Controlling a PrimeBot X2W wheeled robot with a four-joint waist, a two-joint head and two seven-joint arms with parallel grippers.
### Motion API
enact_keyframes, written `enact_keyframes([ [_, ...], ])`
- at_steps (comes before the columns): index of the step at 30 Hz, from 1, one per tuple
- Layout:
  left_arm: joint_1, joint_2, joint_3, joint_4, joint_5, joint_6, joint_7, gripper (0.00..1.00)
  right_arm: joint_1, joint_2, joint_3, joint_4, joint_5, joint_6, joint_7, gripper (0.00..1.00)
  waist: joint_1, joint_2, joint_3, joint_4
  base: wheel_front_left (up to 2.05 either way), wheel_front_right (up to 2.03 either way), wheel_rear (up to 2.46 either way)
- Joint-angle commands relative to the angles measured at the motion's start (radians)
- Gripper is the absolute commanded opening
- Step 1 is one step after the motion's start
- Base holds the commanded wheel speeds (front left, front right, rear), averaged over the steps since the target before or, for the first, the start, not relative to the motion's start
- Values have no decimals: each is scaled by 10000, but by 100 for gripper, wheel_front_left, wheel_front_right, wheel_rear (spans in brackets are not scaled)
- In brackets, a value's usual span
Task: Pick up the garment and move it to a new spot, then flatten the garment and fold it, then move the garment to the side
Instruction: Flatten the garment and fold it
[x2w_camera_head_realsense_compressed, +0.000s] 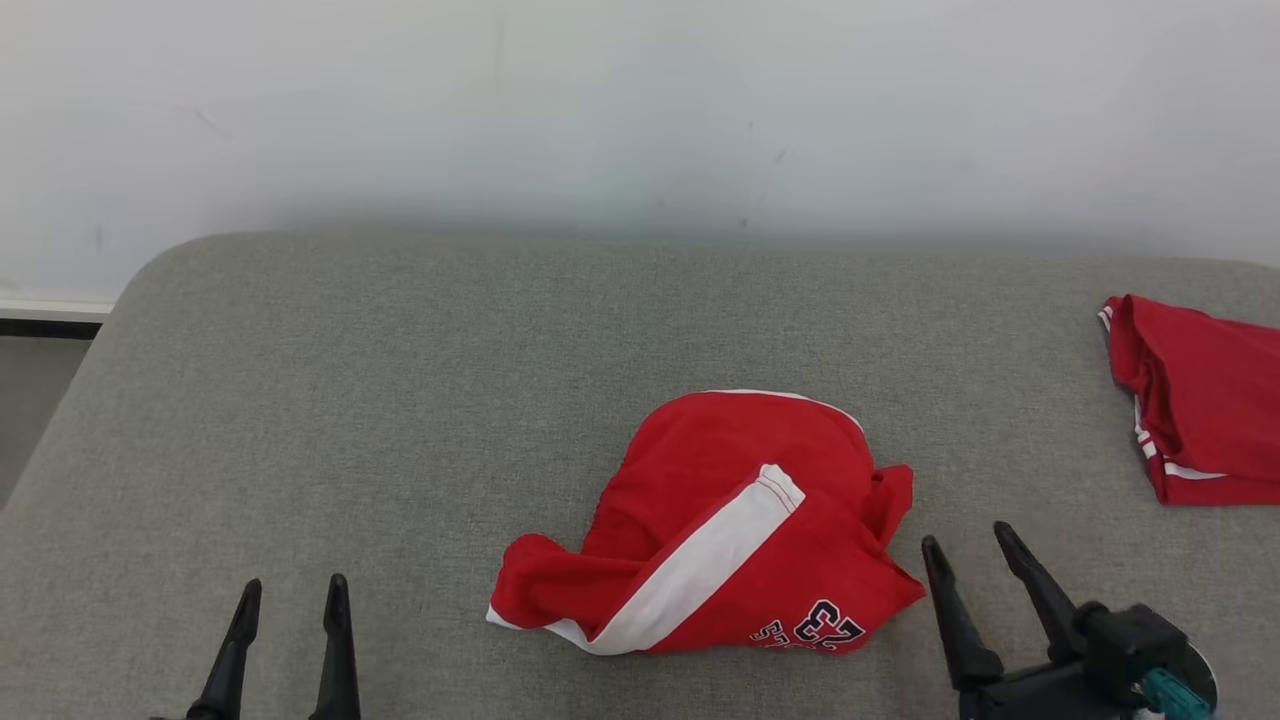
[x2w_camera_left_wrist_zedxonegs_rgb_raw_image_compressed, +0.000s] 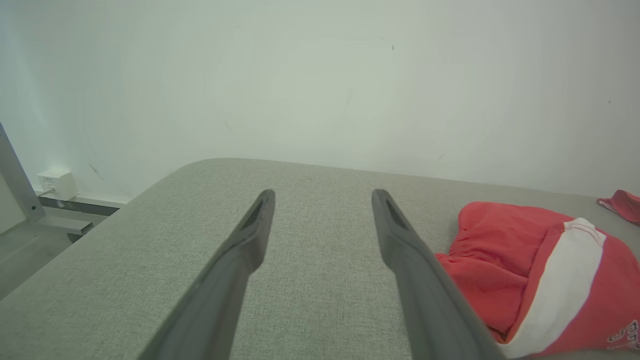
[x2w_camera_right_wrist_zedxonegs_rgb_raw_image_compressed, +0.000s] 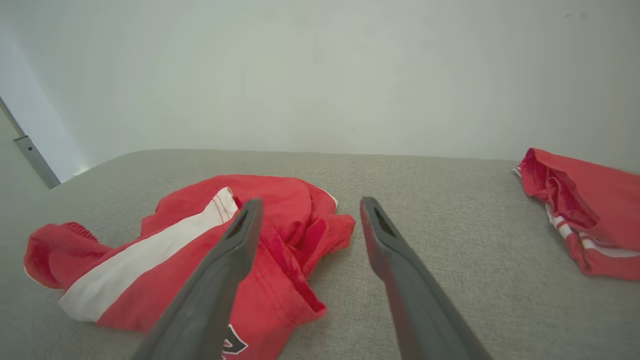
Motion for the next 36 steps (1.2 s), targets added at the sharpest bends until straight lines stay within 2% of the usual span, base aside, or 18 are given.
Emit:
enact_keyframes([
  [1, -117, -31, -24, 31, 111, -6, -28, 100, -242, -106, 191, 96, 8, -28, 83, 100, 0, 0, 27, 50, 0, 0, 0],
  [10, -474, -85, -586, 151, -87, -15, -28, 100, -2446, -851, 2248, 1406, 501, -28, 1125, 100, 0, 0, 288, 677, 0, 0, 0],
  [20, -679, -196, -951, 370, -273, -15, -28, 100, -3840, -1374, 3684, 2959, 1327, -28, 1807, 100, 0, 0, 581, 1570, 0, 0, 0],
  [21, -710, -202, -955, 401, -303, -16, -28, 100, -3912, -1427, 3792, 3036, 1433, -28, 1827, 81, 0, 0, 602, 1615, 0, 0, 0],
  [22, -741, -209, -955, 418, -319, -16, -28, 100, -3972, -1459, 3917, 3110, 1573, -28, 1856, 37, 0, 0, 617, 1649, 0, 0, 0],
  [23, -762, -214, -961, 430, -338, -17, -28, 100, -4023, -1491, 4049, 3190, 1678, -28, 1887, 2, 0, 0, 634, 1669, 0, 0, 0],
  [29, -821, -250, -844, 490, -381, -17, -28, 100, -4443, -1755, 4408, 3413, 2007, -28, 1852, 0, 0, 0, 739, 1636, 0, 0, 0],
  [36, -1104, -295, -866, 606, -384, -17, -28, 100, -6111, -2075, 4412, 3650, 1785, -28, 1234, 0, 0, 0, 880, 1503, 0, 0, 0],
])
